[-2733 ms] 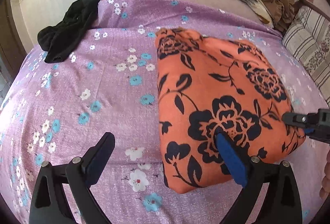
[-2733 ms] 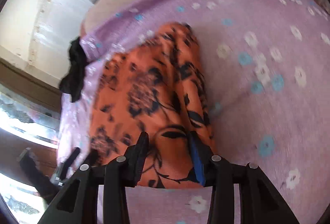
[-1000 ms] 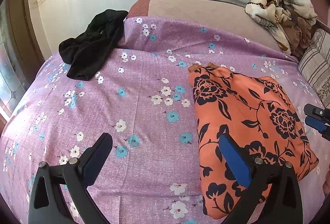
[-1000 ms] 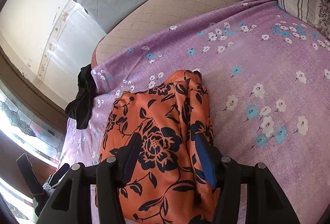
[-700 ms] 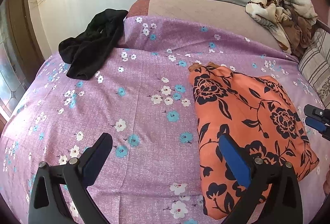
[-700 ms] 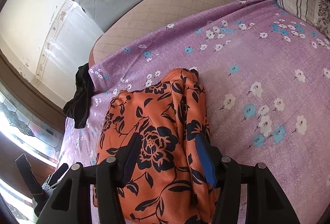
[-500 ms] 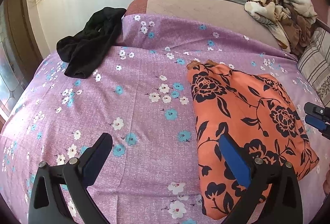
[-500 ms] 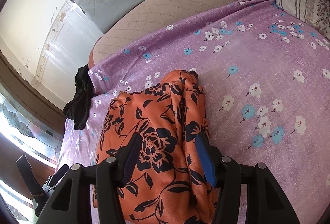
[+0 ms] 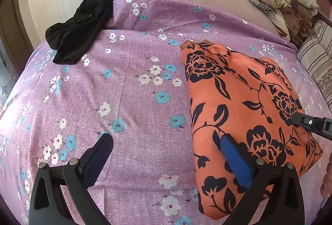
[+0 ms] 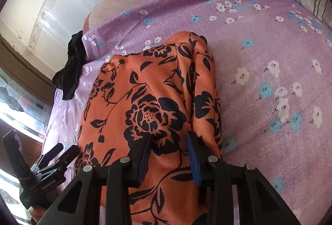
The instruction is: Fold small clothes
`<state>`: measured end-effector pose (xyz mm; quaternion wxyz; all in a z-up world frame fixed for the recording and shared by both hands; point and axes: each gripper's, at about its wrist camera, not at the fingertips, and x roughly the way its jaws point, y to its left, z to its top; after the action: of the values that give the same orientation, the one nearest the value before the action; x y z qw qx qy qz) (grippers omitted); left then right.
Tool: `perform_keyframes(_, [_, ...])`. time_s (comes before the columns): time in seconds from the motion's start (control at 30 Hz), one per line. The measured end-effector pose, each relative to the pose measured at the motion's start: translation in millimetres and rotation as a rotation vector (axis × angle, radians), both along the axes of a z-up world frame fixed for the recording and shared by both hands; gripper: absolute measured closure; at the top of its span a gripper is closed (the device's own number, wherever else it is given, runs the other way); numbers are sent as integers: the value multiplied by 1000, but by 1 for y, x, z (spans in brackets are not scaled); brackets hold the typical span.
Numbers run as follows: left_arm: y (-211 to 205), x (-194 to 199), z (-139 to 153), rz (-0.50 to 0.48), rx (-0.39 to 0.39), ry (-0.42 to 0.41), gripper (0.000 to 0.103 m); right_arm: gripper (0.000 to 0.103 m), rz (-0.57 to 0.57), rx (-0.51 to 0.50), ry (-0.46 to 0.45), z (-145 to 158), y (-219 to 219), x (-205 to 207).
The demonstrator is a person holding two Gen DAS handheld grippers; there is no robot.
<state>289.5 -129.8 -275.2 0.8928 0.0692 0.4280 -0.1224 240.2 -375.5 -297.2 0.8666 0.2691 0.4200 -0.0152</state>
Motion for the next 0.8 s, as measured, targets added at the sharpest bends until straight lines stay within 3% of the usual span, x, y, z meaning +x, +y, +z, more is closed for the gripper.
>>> perform_keyframes(0.1, [1, -1, 6, 5, -9, -20, 0, 63, -44, 24, -85, 13, -7, -11])
perform_keyframes(0.2, [3, -2, 10, 10, -13, -36, 0, 62, -83, -40, -125, 23, -9, -17])
perform_keyframes(0.43, [7, -1, 13, 22, -18, -48, 0, 62, -95, -106, -116, 27, -4, -14])
perform_keyframes(0.5, [7, -1, 13, 20, -15, -50, 0, 61, -96, -104, -113, 27, -4, -14])
perform_keyframes(0.57, [6, -1, 13, 19, -12, -51, 0, 52, -99, -93, -118, 27, -5, -15])
perform_keyframes(0.8, [4, -2, 11, 12, -5, -48, 0, 52, -102, -93, -117, 27, -6, -15])
